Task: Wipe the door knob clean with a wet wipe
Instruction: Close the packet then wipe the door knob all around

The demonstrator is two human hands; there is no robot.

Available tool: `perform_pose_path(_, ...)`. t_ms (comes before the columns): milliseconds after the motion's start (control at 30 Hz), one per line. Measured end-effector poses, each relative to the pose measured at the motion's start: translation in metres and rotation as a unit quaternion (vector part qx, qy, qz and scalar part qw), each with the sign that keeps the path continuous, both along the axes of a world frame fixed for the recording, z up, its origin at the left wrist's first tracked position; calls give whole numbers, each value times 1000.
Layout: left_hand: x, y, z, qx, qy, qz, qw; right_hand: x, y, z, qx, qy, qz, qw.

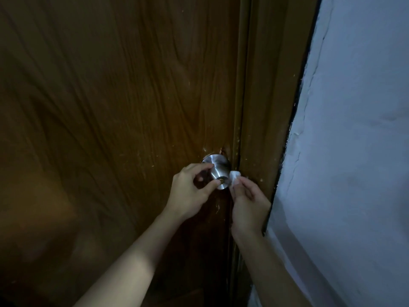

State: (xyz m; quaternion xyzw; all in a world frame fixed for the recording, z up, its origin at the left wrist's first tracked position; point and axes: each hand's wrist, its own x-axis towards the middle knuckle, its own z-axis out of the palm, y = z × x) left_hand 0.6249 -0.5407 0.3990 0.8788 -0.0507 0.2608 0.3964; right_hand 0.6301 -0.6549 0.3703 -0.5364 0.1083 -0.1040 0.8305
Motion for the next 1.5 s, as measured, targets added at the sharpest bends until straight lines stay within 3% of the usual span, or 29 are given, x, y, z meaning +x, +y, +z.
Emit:
perform_pose_path(67, 0, 1, 0, 7, 8, -3, 1000, -8, -8, -7, -81, -42, -26, 996)
perform_pose_path(233, 2, 3, -3, 14, 25, -14, 1000, -6, -5, -14, -142, -72, -59, 985)
perform_pose_path(433, 3, 5, 0, 30, 45, -25, 998, -14, 6, -21, -286, -231, -71, 927)
perform_pose_path(600, 4, 3, -3, 23, 54, -12, 998, -2, -4, -17, -261, -169, -133, 941)
perform_pose_path(767, 3, 4, -2, 4, 69, -27, 997, -11, -1, -27, -325, -244, -75, 911)
perform_pose_path(900, 3, 10, 5, -44, 137, -91, 985, -7, -12, -19, -317, -266, -129, 901)
perform_pose_path(1133, -5, 25, 2, -144, 184, -141, 962, 10, 0, -7, -452, -330, -40, 828)
perform_pose_path(1333, -9, 29, 0, -162, 165, -122, 965, 16, 7, -33, -610, -420, -19, 671)
perform_pose_path(1367, -10, 29, 1, -162, 161, -118, 966, 14, 5, -40, -621, -424, -20, 659)
perform_pose_path(1433, -11, 30, 2, -163, 151, -112, 968, 6, -2, -51, -591, -433, -37, 680)
perform_pose_path(1500, -12, 32, 1, -167, 145, -111, 969, -1, -10, -45, -519, -440, -78, 729)
